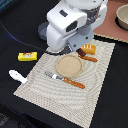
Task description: Interact with the objects in diverse but meaningful ways.
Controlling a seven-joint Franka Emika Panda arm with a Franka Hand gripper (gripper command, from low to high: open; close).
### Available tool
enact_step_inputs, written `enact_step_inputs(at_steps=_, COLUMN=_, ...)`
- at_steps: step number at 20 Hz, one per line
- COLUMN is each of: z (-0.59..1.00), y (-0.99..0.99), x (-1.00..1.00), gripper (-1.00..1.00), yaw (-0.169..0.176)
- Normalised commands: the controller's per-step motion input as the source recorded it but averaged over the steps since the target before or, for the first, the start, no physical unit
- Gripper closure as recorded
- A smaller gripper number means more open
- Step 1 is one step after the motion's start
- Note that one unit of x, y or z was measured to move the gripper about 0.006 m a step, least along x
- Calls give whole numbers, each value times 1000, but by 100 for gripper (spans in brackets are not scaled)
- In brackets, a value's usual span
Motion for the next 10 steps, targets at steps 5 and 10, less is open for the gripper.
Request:
enact_step_inputs(at_steps=5, z=-6, y=505, x=-534, gripper=100, yaw=4)
enact_step_inputs(at_steps=10, z=0, y=430, x=-507, gripper=100, yaw=1)
